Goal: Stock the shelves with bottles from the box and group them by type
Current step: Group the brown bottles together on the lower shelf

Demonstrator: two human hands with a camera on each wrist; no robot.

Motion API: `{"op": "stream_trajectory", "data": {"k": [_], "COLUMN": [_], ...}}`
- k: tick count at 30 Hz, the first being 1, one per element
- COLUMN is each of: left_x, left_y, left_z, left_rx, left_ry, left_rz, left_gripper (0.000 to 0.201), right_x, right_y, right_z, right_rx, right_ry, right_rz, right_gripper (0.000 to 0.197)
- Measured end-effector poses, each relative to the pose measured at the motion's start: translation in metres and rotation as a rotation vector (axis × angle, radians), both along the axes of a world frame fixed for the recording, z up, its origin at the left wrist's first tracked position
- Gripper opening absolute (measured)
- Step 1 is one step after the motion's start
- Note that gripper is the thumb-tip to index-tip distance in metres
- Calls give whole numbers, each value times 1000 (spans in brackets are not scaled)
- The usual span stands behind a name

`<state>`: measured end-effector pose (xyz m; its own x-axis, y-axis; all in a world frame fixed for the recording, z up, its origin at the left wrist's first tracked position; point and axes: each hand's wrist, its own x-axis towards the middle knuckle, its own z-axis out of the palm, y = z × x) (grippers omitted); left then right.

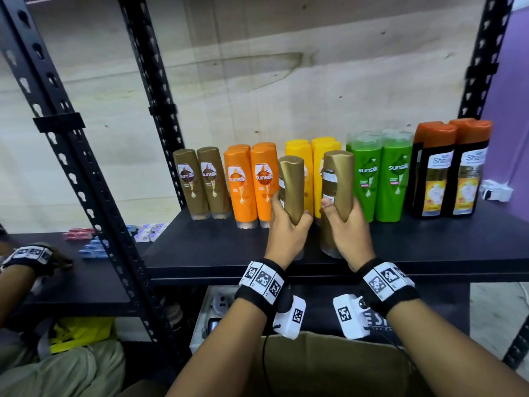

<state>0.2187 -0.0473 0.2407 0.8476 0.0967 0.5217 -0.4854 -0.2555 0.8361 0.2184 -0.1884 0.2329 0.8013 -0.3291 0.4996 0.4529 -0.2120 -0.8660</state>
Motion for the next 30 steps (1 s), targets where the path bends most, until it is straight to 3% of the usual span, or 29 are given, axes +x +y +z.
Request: {"op": "stream_trajectory", "data": {"k": [6,18,30], "left_x": [2,-17,-33], "left_y": [39,162,229], "left_z": [6,11,2], "left_rx": [-149,-127,-128], "left_ry": [-4,-4,-16], "left_rz": [89,320,422], "left_gripper": [69,60,56], "right_x": [-1,1,-8], "right_y": [25,118,191], "right_z": [9,11,2], "right_rx": [-29,16,66], "right_ry": [-40,-102,-63], "right_rz": [40,232,385], "right_gripper": [59,55,54]}}
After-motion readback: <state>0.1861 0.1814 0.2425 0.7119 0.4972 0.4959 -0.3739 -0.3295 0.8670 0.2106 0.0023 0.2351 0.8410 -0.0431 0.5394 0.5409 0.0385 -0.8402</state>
